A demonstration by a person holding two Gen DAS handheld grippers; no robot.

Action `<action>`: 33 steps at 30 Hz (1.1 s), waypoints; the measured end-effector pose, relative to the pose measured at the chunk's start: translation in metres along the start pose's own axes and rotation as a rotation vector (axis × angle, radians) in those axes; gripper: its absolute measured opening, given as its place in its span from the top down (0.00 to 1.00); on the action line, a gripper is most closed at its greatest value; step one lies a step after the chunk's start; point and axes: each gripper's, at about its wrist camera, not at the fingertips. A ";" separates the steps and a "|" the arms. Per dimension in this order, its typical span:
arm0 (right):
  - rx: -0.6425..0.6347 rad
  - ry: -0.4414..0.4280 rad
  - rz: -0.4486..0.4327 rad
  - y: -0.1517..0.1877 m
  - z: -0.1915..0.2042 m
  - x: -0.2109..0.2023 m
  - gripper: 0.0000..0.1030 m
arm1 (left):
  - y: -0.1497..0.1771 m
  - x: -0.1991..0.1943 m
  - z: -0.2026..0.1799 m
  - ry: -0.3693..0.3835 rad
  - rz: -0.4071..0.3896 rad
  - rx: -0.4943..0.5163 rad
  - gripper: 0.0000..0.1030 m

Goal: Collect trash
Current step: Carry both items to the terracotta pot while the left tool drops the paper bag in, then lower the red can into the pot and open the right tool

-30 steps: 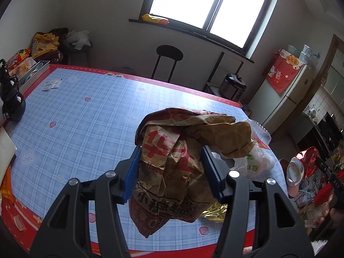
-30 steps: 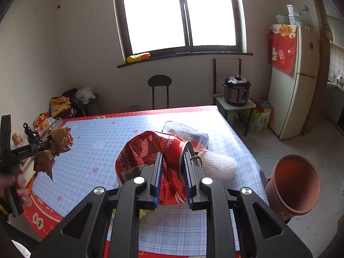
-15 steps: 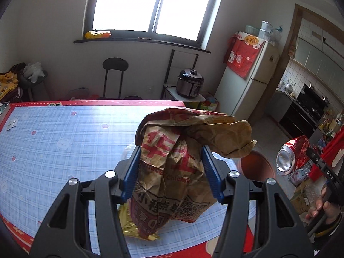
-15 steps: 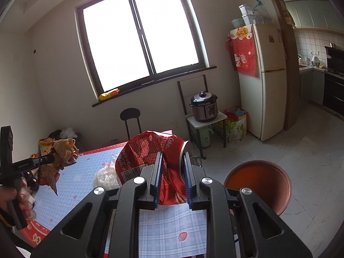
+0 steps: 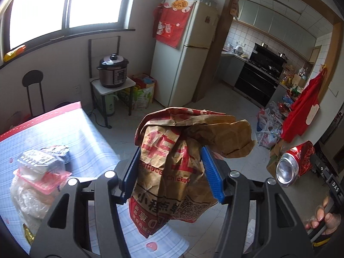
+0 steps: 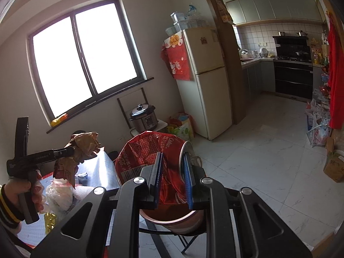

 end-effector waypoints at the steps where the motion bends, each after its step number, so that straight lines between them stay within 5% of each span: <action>1: 0.006 0.017 0.001 0.001 -0.008 -0.003 0.81 | -0.005 0.011 -0.014 0.007 -0.003 0.018 0.43; 4: 0.023 0.056 0.006 0.003 -0.031 -0.011 0.81 | -0.018 0.041 -0.050 0.043 -0.008 0.052 0.41; 8: 0.034 0.075 0.013 0.007 -0.047 -0.015 0.81 | -0.030 0.061 -0.081 0.063 -0.039 0.091 0.11; 13: 0.031 0.060 0.006 0.008 -0.048 -0.011 0.81 | -0.027 0.041 -0.071 0.027 -0.075 0.081 0.05; 21: -0.013 0.000 0.027 -0.001 -0.029 0.026 0.81 | 0.001 -0.029 0.017 -0.156 -0.106 -0.034 0.06; 33: -0.068 -0.047 0.219 -0.006 0.017 0.160 0.80 | 0.088 -0.144 0.191 -0.527 -0.077 -0.336 0.06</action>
Point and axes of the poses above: each gripper's, at about its wrist camera, not at the fingertips, and x roughly the way its jaws point, z to its left, y to its underside, and after that the axes turned 10 degrees about -y, right-handed
